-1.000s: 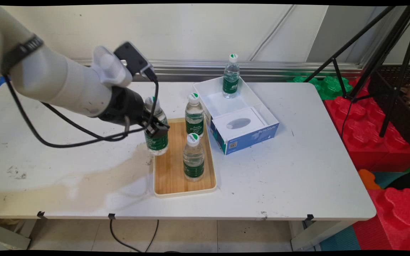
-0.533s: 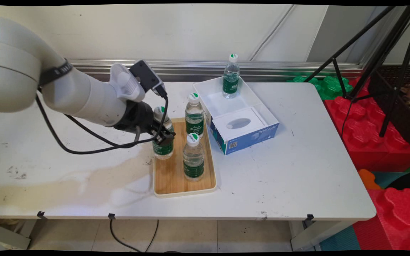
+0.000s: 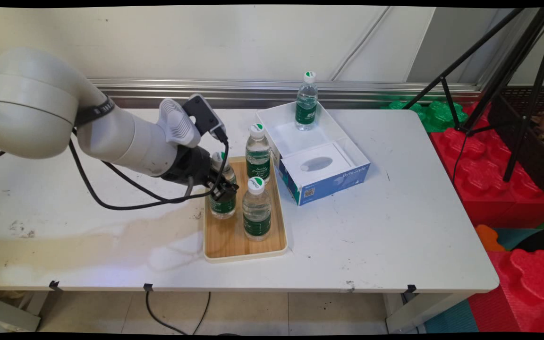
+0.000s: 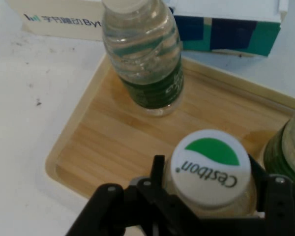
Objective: Place the picked object on the tray
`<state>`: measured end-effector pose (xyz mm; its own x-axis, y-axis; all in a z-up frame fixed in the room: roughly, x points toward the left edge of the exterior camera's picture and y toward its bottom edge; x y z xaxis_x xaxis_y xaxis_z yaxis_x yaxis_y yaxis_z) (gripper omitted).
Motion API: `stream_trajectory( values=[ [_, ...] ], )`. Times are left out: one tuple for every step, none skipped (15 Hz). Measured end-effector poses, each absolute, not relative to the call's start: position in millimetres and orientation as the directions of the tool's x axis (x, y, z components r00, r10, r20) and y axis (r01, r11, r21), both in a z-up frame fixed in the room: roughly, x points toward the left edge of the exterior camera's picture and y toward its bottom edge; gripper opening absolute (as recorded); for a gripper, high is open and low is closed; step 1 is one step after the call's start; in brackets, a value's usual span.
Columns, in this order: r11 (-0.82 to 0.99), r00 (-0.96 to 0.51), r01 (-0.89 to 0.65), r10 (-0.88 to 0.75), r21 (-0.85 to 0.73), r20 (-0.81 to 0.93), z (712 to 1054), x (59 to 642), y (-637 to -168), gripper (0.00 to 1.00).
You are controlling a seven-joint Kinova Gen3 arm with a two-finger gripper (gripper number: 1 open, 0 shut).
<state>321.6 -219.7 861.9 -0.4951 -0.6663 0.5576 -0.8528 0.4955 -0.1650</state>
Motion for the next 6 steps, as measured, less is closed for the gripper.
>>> stream_trajectory(
  values=[
    [0.502,-0.5,-0.849,-0.665,-0.163,0.556,859.7,322.5,-220.2,0.0],
    [0.51,-0.505,-0.845,-0.662,-0.161,0.554,857.8,323.8,-220.9,0.0],
    [0.516,-0.51,-0.841,-0.66,-0.161,0.551,856.2,325.5,-221.5,0.0],
    [0.52,-0.514,-0.839,-0.659,-0.161,0.55,855.1,327.0,-221.9,1.0],
    [0.525,-0.518,-0.836,-0.658,-0.159,0.547,854.2,328.5,-221.9,1.0],
    [0.531,-0.522,-0.833,-0.657,-0.158,0.545,853.4,329.7,-221.7,1.0]
  ],
)
